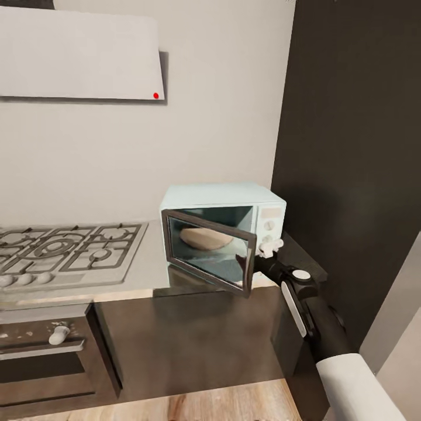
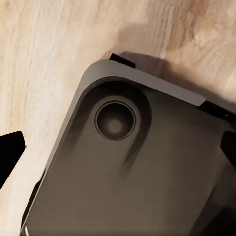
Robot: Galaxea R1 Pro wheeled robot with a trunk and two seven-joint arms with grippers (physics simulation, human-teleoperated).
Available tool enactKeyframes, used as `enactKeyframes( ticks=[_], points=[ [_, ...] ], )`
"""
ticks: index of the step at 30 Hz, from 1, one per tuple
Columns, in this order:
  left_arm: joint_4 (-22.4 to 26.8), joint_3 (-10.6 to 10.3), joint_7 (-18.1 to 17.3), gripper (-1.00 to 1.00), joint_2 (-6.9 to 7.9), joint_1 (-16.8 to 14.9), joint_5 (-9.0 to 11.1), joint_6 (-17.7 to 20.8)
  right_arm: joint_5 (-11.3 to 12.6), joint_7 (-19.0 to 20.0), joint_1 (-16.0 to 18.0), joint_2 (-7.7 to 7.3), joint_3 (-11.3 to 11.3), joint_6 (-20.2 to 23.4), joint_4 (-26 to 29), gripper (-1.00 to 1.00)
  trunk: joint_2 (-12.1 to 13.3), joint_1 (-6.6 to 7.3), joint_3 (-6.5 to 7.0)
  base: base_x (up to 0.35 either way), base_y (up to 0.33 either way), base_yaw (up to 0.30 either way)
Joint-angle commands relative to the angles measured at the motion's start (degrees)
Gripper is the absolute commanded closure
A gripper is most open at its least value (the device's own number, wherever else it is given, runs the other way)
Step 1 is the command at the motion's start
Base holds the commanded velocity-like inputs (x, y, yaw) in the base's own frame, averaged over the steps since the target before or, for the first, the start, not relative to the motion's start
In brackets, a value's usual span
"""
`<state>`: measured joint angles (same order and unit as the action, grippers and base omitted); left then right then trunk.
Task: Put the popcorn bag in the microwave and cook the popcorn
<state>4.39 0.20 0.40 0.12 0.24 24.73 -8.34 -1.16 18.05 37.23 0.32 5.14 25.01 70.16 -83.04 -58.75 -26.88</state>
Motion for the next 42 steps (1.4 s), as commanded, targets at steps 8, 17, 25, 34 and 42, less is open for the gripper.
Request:
enactKeyframes(
  ticks=[8, 17, 25, 34, 42],
  points=[
    [0.09, 0.15, 0.08, -1.0, -0.07, 0.02, 0.15, -0.08, -0.3, 0.19, 0.03, 0.03, -0.04, 0.24, 0.07, -1.0, -0.03, 0.02, -0.05, -0.224, 0.22, 0.0],
    [0.09, 0.15, 0.04, -1.0, -0.12, 0.02, 0.14, -0.09, -0.57, 0.17, 0.03, -0.08, -0.1, 0.58, 0.07, -1.0, -0.03, 0.02, -0.05, -0.23, 0.255, 0.0],
    [0.09, 0.15, 0.09, -1.0, -0.06, 0.02, 0.14, -0.1, -0.5, 0.14, 0.03, -0.3, -0.13, 0.66, 0.02, -1.0, -0.03, 0.02, -0.05, -0.255, 0.244, 0.0],
    [0.09, 0.07, 0.05, -1.0, -0.04, 0.02, 0.14, -0.1, -0.33, -0.07, 0.03, -0.97, -0.21, 0.66, -0.13, -1.0, -0.03, 0.02, -0.05, -0.248, 0.236, 0.0],
    [0.09, -0.28, 0.06, -1.0, 0.15, 0.02, 0.2, -0.1, -0.17, -0.29, 0.03, -5.02, -2.12, 0.83, 0.21, -1.0, -0.03, 0.02, -0.05, -0.03, 0.029, 0.0]
  ],
)
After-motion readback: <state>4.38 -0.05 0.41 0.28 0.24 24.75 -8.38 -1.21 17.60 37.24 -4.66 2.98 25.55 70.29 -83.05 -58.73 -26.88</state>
